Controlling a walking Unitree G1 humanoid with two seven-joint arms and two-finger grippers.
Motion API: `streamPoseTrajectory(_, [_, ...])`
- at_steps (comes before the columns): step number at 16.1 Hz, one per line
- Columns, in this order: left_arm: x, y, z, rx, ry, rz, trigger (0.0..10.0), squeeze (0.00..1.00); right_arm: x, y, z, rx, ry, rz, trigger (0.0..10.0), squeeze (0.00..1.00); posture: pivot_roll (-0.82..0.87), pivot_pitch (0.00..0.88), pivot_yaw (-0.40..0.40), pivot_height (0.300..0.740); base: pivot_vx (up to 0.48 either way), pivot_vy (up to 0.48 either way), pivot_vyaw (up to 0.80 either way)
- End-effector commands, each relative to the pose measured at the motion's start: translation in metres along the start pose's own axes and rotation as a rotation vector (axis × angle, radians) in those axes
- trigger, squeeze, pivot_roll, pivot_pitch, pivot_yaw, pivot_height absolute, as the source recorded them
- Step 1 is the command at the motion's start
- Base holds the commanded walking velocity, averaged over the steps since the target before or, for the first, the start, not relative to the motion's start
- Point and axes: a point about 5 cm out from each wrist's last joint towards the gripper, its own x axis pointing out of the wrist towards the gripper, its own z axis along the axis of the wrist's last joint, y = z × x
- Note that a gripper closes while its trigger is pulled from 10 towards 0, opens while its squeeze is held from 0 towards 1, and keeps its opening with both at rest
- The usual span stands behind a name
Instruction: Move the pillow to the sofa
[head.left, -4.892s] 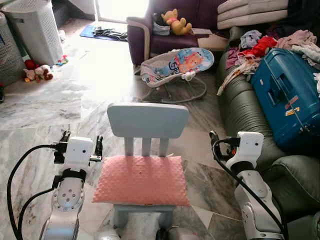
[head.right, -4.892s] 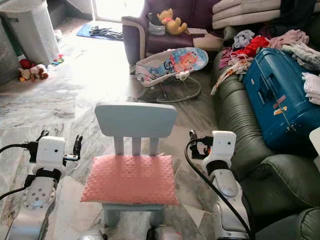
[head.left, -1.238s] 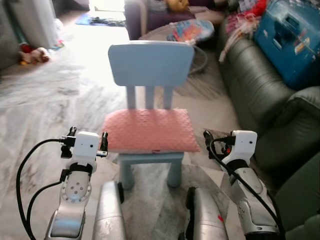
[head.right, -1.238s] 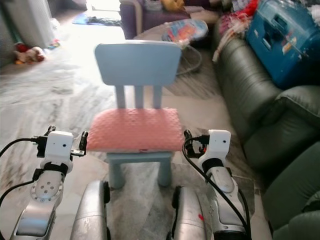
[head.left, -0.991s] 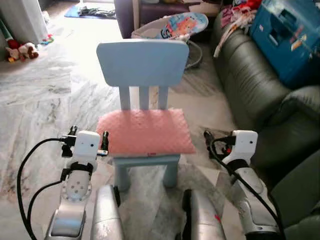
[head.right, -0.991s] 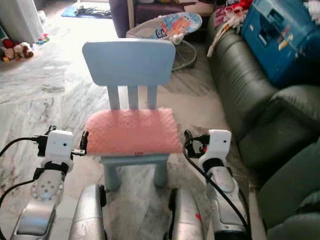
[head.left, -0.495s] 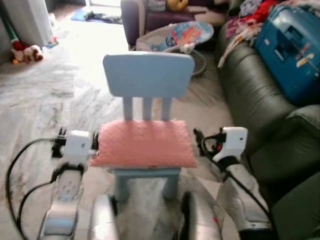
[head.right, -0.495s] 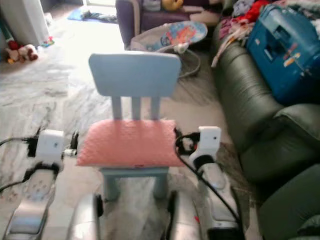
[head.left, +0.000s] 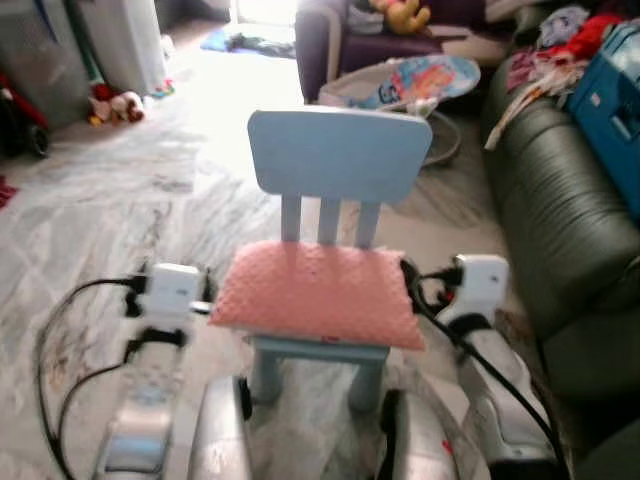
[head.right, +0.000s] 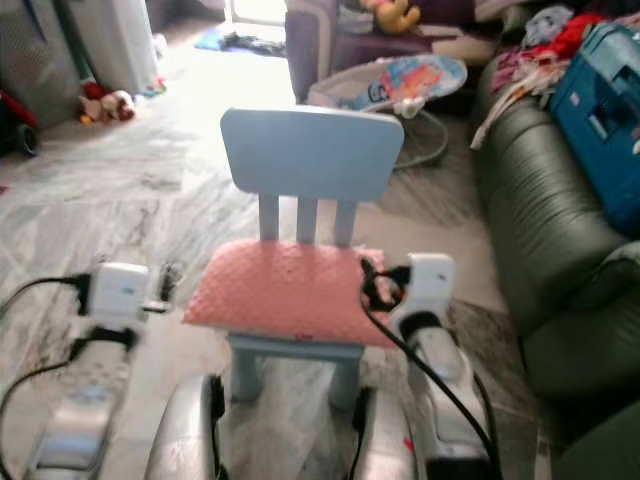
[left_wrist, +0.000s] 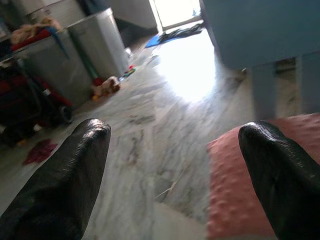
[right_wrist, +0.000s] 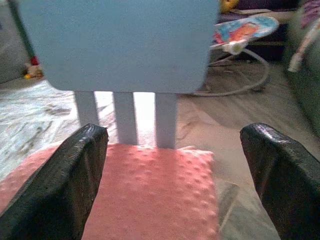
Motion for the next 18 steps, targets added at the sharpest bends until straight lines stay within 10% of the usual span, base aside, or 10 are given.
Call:
streamPoseTrajectory(1, [0.0012, 0.0014, 0.0020, 0.006, -0.004, 0.003, 10.0, 0.00, -0.0008, -0.0026, 0.0003, 0.007, -0.001, -0.008, 10.0, 0.00, 0.02, 0.000, -0.058, 0.556, 0.000, 0.000, 0.00])
streamPoseTrajectory(18, [0.0072, 0.0070, -0.0013, 0.023, 0.021, 0.048, 10.0, 0.00, 0.0008, -0.0031, 0.0000, 0.012, 0.013, 0.003, 10.0, 0.00, 0.02, 0.000, -0.063, 0.447, 0.000, 0.000, 0.00])
